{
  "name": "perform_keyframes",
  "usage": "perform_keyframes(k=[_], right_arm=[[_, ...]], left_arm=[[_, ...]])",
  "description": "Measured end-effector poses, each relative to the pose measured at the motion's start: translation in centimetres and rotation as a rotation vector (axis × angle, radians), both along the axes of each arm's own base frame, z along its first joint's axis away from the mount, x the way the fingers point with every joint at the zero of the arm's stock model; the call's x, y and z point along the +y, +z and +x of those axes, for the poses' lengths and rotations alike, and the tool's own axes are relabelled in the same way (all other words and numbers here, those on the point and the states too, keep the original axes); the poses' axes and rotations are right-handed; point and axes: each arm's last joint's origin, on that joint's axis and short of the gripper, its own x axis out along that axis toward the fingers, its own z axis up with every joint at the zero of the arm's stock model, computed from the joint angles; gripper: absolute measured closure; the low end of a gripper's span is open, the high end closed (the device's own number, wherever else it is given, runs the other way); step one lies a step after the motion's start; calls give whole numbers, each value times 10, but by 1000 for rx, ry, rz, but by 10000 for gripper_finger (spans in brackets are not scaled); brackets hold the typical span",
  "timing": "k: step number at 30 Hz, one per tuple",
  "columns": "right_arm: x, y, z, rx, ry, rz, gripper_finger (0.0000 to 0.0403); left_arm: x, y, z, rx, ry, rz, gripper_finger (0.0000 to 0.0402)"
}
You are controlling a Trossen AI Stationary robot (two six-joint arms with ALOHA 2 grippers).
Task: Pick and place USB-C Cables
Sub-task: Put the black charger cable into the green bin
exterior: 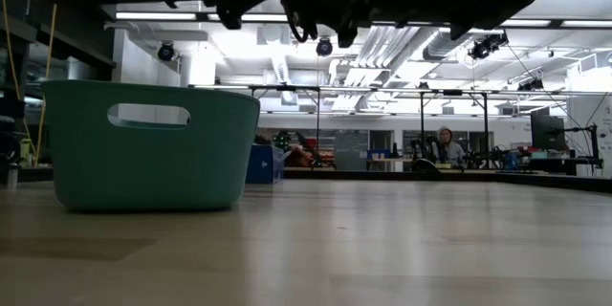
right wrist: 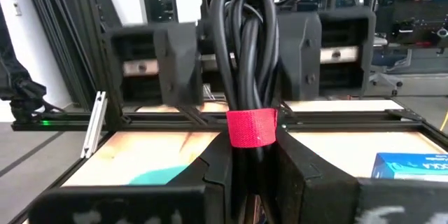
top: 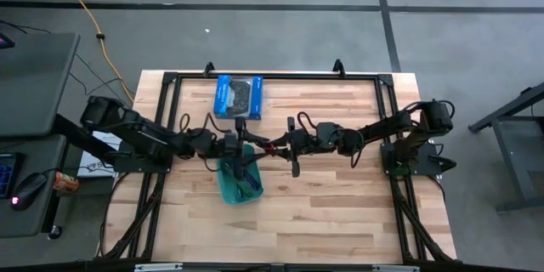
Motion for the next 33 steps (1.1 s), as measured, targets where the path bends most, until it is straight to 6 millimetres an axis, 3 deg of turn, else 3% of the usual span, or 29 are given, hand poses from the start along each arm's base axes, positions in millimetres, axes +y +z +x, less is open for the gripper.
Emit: perform_keyframes(k=[8,17,21,27,33], right_arm=[[0,-1,0,8,14,0,354],[1,-2,0,19,18,-1,354],[1,-2,0,19,20,-1,354],[1,-3,0,27,24,-1,354],[0,-4,0,35,16,1,324]], left_arm=[[-1,-4,28,21,5,1,220],[-1,-5,31,29,7,2,228],[-1,-5,31,30,17,1,271],[0,-5,30,38,41,-1,383],[0,-5,30,38,40,-6,376]])
